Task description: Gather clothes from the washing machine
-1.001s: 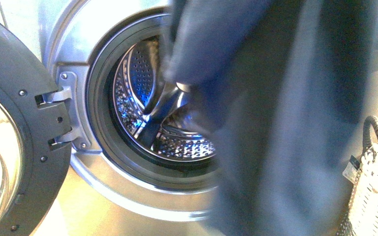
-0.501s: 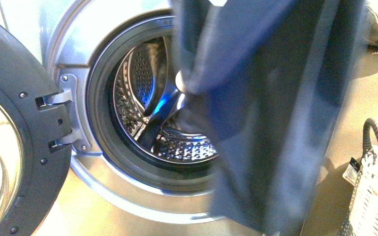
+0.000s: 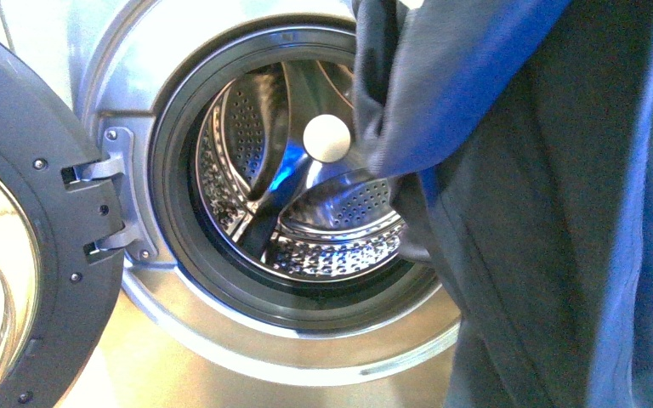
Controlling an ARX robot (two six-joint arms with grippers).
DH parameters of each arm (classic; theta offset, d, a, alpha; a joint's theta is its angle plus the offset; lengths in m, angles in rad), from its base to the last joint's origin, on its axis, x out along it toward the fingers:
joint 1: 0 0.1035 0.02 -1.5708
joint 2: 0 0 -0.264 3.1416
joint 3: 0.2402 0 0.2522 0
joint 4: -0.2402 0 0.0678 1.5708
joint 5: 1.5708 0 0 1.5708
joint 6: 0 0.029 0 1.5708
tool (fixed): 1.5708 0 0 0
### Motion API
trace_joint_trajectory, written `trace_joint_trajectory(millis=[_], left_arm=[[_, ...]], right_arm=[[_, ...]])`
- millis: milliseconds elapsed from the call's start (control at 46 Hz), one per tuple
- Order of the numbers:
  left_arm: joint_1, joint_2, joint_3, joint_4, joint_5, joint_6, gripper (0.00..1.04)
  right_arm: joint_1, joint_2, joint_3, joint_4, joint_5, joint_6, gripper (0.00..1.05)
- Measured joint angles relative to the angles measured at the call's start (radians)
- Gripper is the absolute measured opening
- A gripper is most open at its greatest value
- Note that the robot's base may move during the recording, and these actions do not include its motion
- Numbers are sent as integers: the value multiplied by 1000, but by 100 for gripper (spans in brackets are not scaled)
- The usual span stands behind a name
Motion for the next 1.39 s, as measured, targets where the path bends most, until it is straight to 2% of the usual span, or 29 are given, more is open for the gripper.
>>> trace_joint_trajectory(millis=[152, 218, 283, 392, 631, 892, 1393], left_arm=[[0, 0, 0, 0, 0, 0, 7], [0, 0, 0, 0, 0, 0, 7], [0, 0, 0, 0, -1, 0, 7], [-1, 2, 0, 0, 0, 0, 7], [1, 2, 0, 0, -1, 0, 7], [1, 2, 0, 0, -1, 0, 7], [1, 2, 0, 0, -1, 0, 7]], right_arm=[[17, 32, 6, 1, -28, 0, 97], [90, 98, 80, -39, -67, -39, 97], [180, 132, 168, -143, 12, -90, 97], [316, 86, 161, -290, 105, -152, 97], [414, -41, 114, -346, 159, -156, 97], [461, -64, 123, -375, 169, -190, 97], [445, 79, 336, -395, 262, -217, 97]])
